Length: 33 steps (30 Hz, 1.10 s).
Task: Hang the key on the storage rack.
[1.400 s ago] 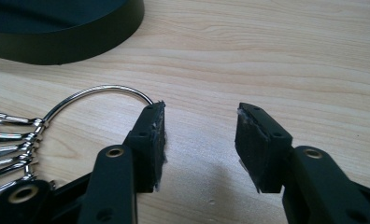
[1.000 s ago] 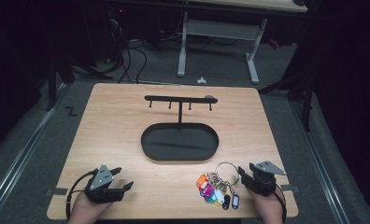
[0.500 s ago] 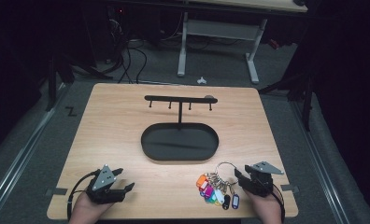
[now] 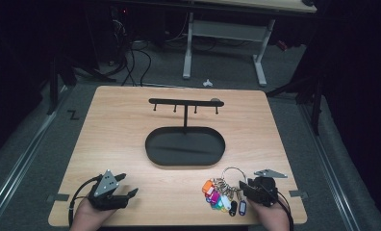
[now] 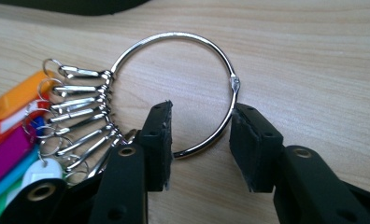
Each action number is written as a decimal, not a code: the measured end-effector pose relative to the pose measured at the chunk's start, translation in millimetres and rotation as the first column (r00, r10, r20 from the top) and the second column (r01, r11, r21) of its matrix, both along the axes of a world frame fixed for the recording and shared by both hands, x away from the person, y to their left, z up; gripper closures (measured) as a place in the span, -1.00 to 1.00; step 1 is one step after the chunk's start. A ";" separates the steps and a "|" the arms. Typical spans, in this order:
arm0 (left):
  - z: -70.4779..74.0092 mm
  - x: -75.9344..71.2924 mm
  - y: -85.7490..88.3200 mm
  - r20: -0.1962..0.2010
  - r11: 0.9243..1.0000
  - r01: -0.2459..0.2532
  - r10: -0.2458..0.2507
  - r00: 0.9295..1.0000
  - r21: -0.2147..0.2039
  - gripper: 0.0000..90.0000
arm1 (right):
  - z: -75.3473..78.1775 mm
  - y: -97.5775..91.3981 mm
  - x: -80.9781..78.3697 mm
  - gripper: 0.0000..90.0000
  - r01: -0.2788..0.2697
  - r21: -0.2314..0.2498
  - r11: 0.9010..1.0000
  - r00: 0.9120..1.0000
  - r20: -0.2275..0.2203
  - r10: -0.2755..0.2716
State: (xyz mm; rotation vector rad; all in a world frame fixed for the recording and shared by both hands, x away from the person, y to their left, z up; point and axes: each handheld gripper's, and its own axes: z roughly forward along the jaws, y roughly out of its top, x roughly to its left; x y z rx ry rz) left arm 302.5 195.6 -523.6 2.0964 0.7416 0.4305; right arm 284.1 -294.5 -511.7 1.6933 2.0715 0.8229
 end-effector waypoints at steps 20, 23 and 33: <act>-0.7 -2.2 -2.7 -0.006 1.000 0.012 -0.012 1.000 0.003 -0.33 | 11.0 10.9 61.0 0.92 -0.208 -0.244 0.947 0.973 -0.153 0.174; -0.7 -2.6 -2.1 -0.007 1.000 0.012 -0.012 1.000 -0.002 -0.33 | 16.6 11.0 71.4 0.71 -0.219 -0.244 0.945 0.962 -0.215 0.167; 0.3 -3.6 -2.9 -0.004 1.000 0.019 -0.019 1.000 -0.007 -0.32 | 34.2 9.6 75.2 0.38 -0.231 -0.225 0.946 0.906 -0.404 0.125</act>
